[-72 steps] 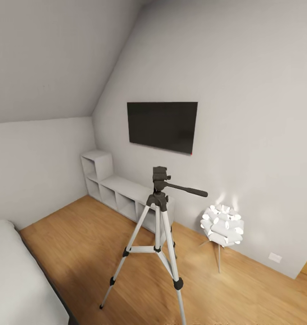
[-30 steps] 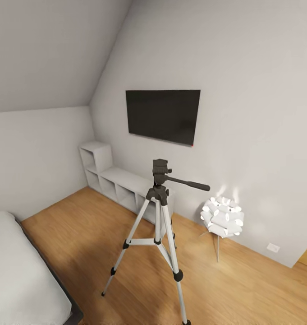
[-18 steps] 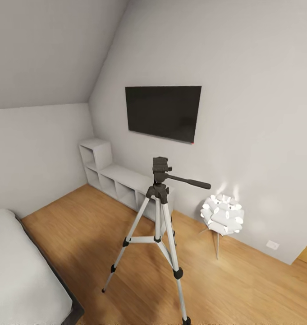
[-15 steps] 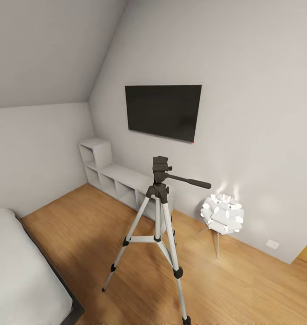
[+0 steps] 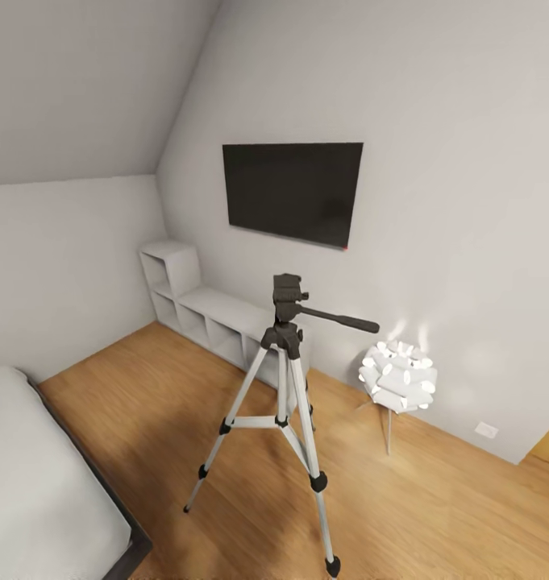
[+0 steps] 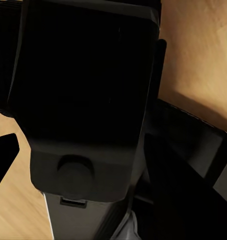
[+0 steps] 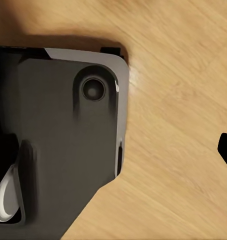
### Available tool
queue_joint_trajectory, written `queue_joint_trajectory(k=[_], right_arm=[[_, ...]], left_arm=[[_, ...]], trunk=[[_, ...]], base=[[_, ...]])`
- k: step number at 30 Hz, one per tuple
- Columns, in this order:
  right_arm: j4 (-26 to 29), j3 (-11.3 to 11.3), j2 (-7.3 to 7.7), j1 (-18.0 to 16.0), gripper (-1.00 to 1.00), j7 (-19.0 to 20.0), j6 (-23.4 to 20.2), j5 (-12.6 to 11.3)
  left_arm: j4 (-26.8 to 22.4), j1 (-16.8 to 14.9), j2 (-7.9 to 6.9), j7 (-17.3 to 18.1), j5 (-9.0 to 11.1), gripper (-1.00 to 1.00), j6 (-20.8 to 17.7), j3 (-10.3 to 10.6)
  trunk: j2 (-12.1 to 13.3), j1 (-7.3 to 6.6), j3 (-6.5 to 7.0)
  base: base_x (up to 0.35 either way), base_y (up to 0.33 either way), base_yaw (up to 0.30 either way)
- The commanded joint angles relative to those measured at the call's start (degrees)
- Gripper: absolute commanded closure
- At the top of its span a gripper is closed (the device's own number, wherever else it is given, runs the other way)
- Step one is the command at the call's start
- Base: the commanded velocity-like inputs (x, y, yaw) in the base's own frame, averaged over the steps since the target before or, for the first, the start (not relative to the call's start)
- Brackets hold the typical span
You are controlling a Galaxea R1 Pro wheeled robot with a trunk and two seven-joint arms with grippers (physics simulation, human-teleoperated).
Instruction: Attach the digital camera to the camera tripod in the bedroom.
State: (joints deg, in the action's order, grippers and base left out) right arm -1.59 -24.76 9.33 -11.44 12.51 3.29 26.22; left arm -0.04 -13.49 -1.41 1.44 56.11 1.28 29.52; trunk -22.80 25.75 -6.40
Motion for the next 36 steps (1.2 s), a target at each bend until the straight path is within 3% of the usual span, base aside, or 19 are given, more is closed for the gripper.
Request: queue_joint_trajectory(k=[1, 36], right_arm=[[-0.17, -0.48, 0.03, -0.08, -1.0, 0.05, 0.31, 0.5], [-0.17, -0.56, -0.01, -0.08, -1.0, 0.08, 0.32, 0.56]], left_arm=[[0.04, -0.04, 0.0, 0.24, 0.48, 1.0, 0.17, 0.49], [0.01, -0.04, 0.0, 0.05, 0.44, 1.0, 0.3, 0.54]], trunk=[[-0.12, 0.03, -0.21], [-0.12, 0.03, -3.43]], base=[[0.0, 0.0, 0.0], [0.0, 0.0, 0.0]])
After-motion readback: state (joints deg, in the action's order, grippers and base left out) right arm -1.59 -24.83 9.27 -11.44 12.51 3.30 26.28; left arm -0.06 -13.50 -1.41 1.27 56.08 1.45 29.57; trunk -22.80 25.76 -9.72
